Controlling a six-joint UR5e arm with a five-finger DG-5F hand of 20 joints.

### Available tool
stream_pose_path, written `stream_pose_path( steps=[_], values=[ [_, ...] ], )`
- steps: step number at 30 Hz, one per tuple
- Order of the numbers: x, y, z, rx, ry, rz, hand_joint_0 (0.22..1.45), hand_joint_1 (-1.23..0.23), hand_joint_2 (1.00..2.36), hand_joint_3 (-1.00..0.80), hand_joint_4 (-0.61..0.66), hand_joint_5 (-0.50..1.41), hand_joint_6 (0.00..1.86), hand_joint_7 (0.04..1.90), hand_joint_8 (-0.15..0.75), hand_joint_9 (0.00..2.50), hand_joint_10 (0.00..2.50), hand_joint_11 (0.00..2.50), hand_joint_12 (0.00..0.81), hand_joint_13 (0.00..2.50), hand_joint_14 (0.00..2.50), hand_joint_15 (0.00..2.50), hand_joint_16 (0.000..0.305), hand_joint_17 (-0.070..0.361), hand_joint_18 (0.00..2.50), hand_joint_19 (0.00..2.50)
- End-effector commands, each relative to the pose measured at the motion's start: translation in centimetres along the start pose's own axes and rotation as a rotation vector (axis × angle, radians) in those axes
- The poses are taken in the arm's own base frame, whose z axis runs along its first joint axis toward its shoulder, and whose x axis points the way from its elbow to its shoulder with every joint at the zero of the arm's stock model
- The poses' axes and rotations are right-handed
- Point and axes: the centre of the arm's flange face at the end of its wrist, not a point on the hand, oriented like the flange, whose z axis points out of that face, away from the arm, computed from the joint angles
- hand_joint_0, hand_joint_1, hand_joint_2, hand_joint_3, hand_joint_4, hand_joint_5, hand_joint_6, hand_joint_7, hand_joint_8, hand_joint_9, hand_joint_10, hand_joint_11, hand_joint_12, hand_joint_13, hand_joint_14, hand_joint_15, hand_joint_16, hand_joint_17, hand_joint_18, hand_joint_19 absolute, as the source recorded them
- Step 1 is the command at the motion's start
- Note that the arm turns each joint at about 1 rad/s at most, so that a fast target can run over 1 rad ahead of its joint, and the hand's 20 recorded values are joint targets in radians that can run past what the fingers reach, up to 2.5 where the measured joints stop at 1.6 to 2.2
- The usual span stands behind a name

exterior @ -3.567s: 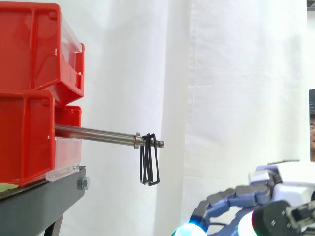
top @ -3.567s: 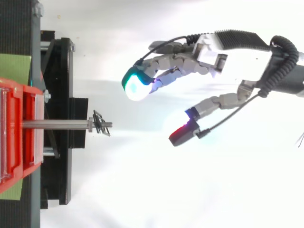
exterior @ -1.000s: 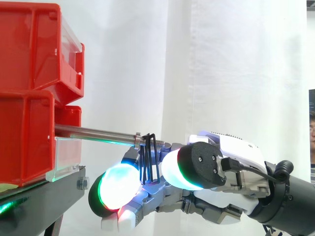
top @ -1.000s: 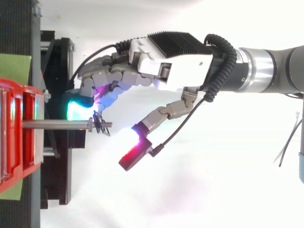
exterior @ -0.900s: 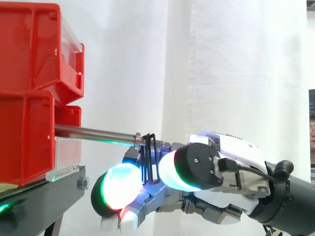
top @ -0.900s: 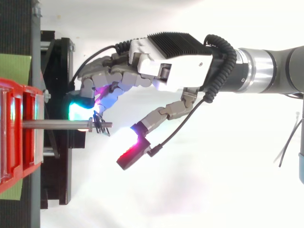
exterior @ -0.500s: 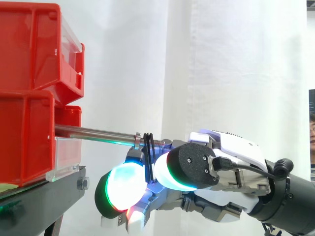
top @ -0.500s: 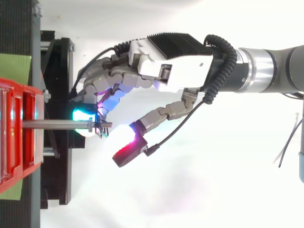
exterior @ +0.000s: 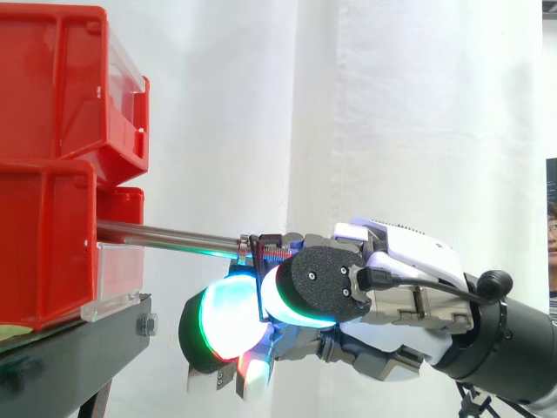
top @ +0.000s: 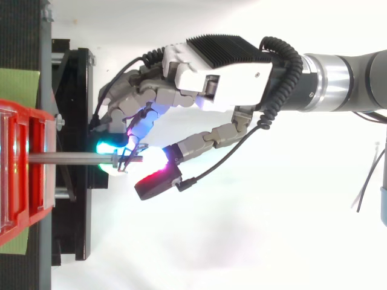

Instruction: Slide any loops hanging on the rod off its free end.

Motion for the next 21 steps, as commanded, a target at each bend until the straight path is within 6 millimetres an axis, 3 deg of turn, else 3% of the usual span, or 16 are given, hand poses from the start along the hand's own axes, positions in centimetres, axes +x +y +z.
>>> stream_pose_path(
  steps=[1,6,21],
  values=[
    [-0.17,0.05,0.13,-0.005,0.002,-0.001,0.62,-0.72,1.01,-0.09,0.06,-0.15,0.94,0.98,0.33,1.01,0.01,0.49,0.369,0.78,0.01,0.3,0.05,0.114,0.59,0.3],
    [-0.29,0.11,0.15,-0.009,0.005,0.0,0.64,-0.76,1.01,-0.04,-0.01,-0.14,0.95,1.04,0.334,1.04,0.01,0.53,0.374,0.84,0.01,0.36,0.051,0.114,0.64,0.31],
    [-0.26,0.38,0.06,-0.007,0.037,0.003,0.63,-0.76,1.01,-0.03,0.03,-0.13,0.95,1.04,0.344,1.08,0.01,0.55,0.384,0.86,0.01,0.38,0.052,0.118,0.66,0.32]
  ],
)
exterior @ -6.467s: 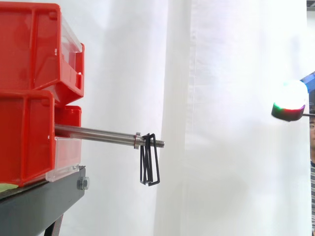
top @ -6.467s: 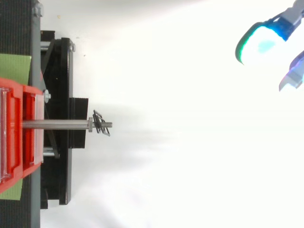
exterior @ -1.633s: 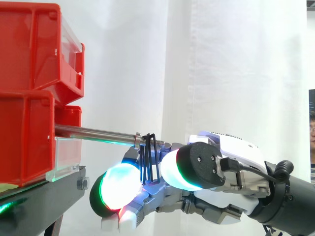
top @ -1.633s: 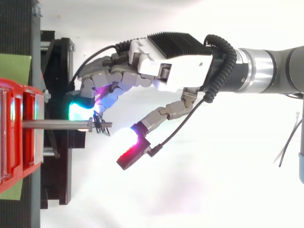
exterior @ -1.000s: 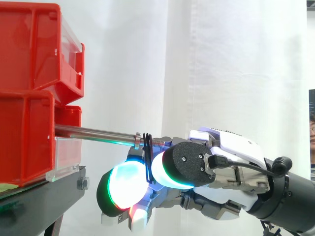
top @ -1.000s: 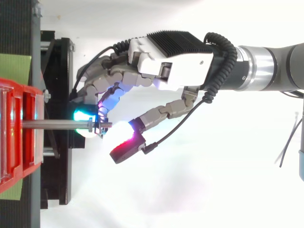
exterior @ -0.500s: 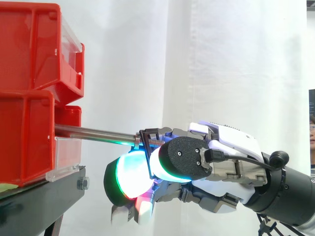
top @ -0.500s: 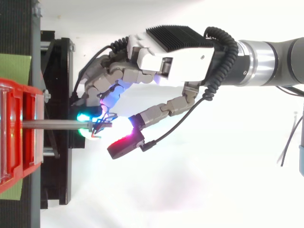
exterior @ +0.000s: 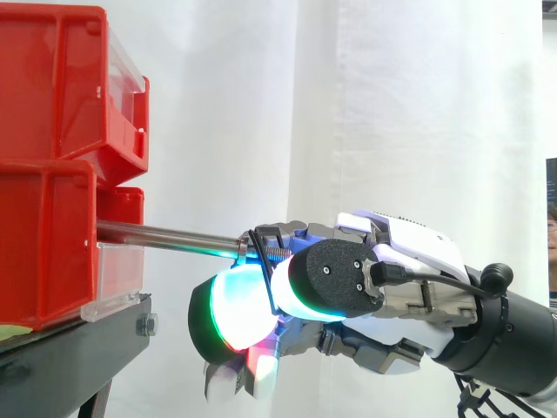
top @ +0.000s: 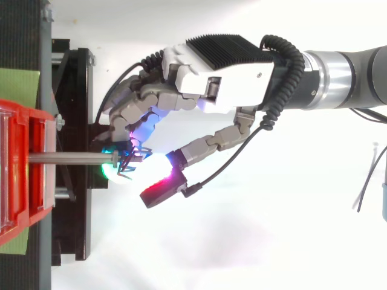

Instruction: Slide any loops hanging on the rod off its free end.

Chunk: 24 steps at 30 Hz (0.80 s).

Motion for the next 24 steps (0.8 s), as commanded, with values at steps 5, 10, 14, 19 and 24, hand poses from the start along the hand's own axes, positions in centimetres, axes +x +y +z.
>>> stream_pose_path(
  steps=[5,10,14,19,24],
  values=[
    [0.0,-0.1,-0.3,0.023,0.018,0.004,0.63,-0.75,1.01,-0.04,0.03,-0.13,0.94,1.06,0.349,1.1,0.01,0.55,0.385,0.87,0.01,0.39,0.053,0.119,0.67,0.32],
    [-0.2,0.0,-0.5,0.044,0.042,0.01,0.63,-0.75,1.01,-0.03,0.04,-0.13,0.94,1.06,0.352,1.11,0.01,0.55,0.388,0.88,0.01,0.39,0.053,0.12,0.67,0.32],
    [-0.5,1.2,-1.0,0.088,0.097,0.011,0.63,-0.75,1.01,-0.03,0.04,-0.13,0.94,1.06,0.353,1.11,0.01,0.56,0.389,0.88,0.01,0.39,0.054,0.121,0.67,0.32],
    [-2.2,4.2,-2.7,0.163,0.119,-0.01,0.63,-0.75,1.01,-0.03,0.04,-0.13,0.94,1.06,0.36,1.11,0.01,0.56,0.392,0.88,0.01,0.39,0.054,0.122,0.67,0.32],
    [-4.2,7.1,-4.0,0.223,0.067,-0.015,0.63,-0.75,1.01,-0.04,0.04,-0.13,0.94,1.06,0.357,1.12,0.01,0.56,0.395,0.88,0.01,0.4,0.054,0.122,0.68,0.32]
  ],
)
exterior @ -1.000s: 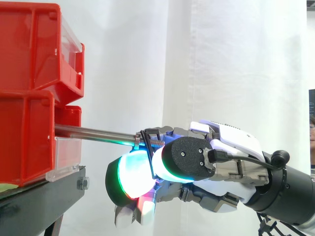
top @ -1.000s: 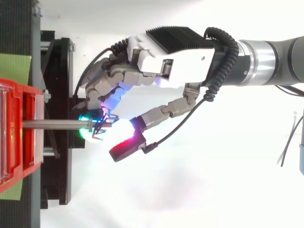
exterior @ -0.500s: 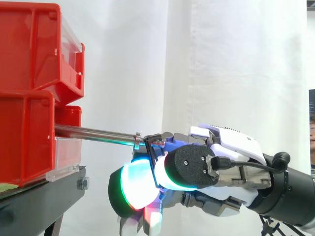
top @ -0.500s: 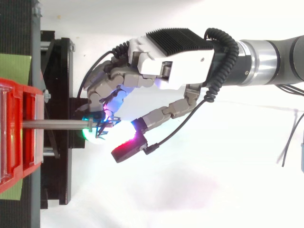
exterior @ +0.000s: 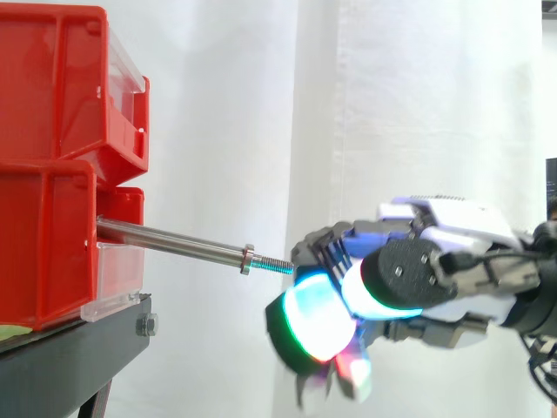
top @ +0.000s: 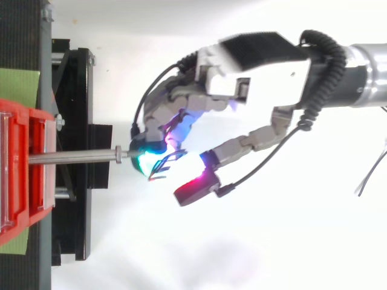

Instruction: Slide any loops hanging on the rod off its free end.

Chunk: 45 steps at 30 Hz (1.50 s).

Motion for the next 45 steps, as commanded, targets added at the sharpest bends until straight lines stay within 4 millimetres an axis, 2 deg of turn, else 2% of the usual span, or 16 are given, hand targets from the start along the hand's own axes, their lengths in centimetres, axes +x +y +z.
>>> stream_pose_path(
  steps=[1,12,17,23,27,36,45],
  values=[
    [-1.7,2.6,-2.3,0.075,-0.039,0.005,0.63,-0.75,1.01,-0.04,0.05,-0.13,0.94,1.06,0.359,1.12,0.01,0.55,0.394,0.88,0.01,0.39,0.054,0.122,0.68,0.32],
    [-4.9,7.0,-4.8,0.256,-0.055,0.028,0.61,-0.7,1.01,-0.16,0.12,-0.14,0.93,1.06,0.343,1.1,0.01,0.56,0.382,0.85,0.01,0.4,0.052,0.116,0.63,0.36],
    [-5.7,7.6,-4.8,0.288,-0.117,0.09,0.61,-0.65,1.01,-0.27,0.13,-0.15,0.92,1.09,0.316,1.06,0.01,0.56,0.352,0.81,0.01,0.41,0.045,0.101,0.56,0.4],
    [-6.0,7.9,-4.9,0.352,-0.163,0.207,0.62,-0.63,1.01,-0.34,0.14,-0.15,0.91,1.08,0.311,1.04,0.02,0.57,0.352,0.8,0.01,0.4,0.045,0.101,0.56,0.39],
    [-6.1,8.4,-4.7,0.377,-0.166,0.259,0.66,-0.71,1.01,-0.41,0.1,-0.16,0.91,1.04,0.302,1.0,0.01,0.57,0.351,0.79,0.01,0.38,0.044,0.1,0.58,0.37],
    [-6.5,9.4,-4.5,0.421,-0.157,0.314,0.7,-0.79,1.0,-0.47,0.03,-0.17,0.93,0.98,0.29,0.97,0.02,0.56,0.347,0.78,0.01,0.36,0.044,0.099,0.62,0.33],
    [-6.2,9.6,-4.4,0.418,-0.166,0.363,0.68,-0.77,1.0,-0.5,0.08,-0.17,0.93,0.98,0.286,0.98,0.01,0.56,0.344,0.79,0.01,0.37,0.044,0.099,0.63,0.35]
  ],
)
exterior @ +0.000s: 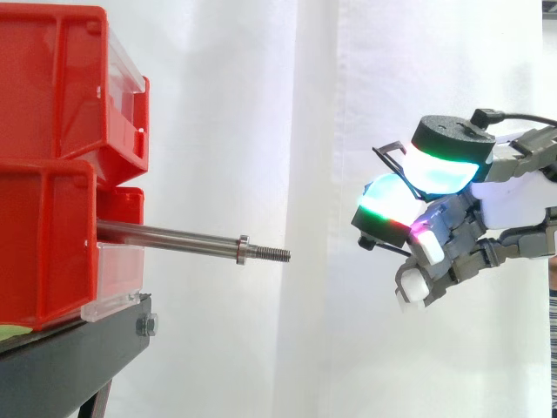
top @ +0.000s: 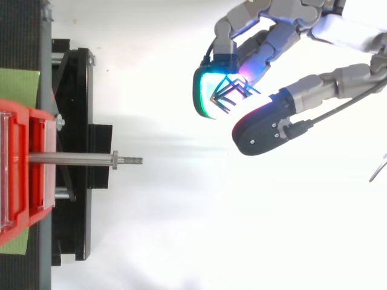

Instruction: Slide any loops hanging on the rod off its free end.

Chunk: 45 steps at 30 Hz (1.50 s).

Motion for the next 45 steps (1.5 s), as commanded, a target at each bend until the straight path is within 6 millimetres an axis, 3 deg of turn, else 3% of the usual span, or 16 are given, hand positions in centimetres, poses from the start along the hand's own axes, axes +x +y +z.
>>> stream_pose_path(
  steps=[1,10,14,16,23,29,33,42,45],
  values=[
    [0.1,0.02,-0.04,0.006,-0.004,0.019,0.67,-0.76,1.0,-0.5,0.08,-0.17,0.93,0.99,0.289,0.98,0.01,0.57,0.342,0.79,0.01,0.37,0.044,0.099,0.63,0.35],
    [0.2,-0.15,-0.25,0.031,-0.026,0.075,0.61,-0.5,1.0,-0.5,0.09,-0.13,0.9,1.08,0.289,1.07,0.01,0.54,0.34,0.82,0.01,0.38,0.043,0.098,0.62,0.4],
    [0.38,-0.21,-0.36,0.042,-0.034,0.11,0.61,-0.45,1.0,-0.47,0.1,-0.12,0.88,1.1,0.29,1.11,0.01,0.53,0.338,0.83,0.01,0.38,0.043,0.097,0.62,0.41],
    [0.57,-0.27,-0.35,0.045,-0.036,0.116,0.62,-0.47,1.01,-0.43,0.09,-0.12,0.88,1.08,0.296,1.12,0.01,0.52,0.341,0.83,0.01,0.39,0.043,0.098,0.62,0.4],
    [0.67,-0.25,-0.35,0.045,-0.034,0.118,0.62,-0.76,1.01,-0.28,0.12,-0.14,0.89,1.06,0.304,1.04,0.01,0.55,0.351,0.81,0.01,0.38,0.045,0.102,0.62,0.38],
    [0.63,-0.08,-0.32,0.045,-0.036,0.116,0.66,-0.85,1.01,-0.38,0.1,-0.16,0.91,0.98,0.294,0.99,0.02,0.57,0.343,0.79,0.01,0.37,0.045,0.101,0.61,0.37],
    [0.63,-0.08,-0.32,0.045,-0.036,0.118,0.68,-0.85,1.0,-0.5,0.11,-0.16,0.91,0.96,0.292,0.98,0.02,0.56,0.344,0.8,0.01,0.37,0.044,0.1,0.64,0.36],
    [0.72,-0.01,-0.32,0.046,-0.034,0.117,0.63,-0.71,1.0,-0.5,0.11,-0.13,0.9,1.07,0.299,1.07,0.02,0.55,0.337,0.83,0.01,0.37,0.043,0.098,0.66,0.38],
    [0.62,-0.11,-0.35,0.048,-0.035,0.117,0.63,-0.71,1.01,-0.41,0.1,-0.12,0.91,1.11,0.297,1.08,0.02,0.55,0.339,0.84,0.01,0.38,0.043,0.098,0.66,0.39]
  ],
)
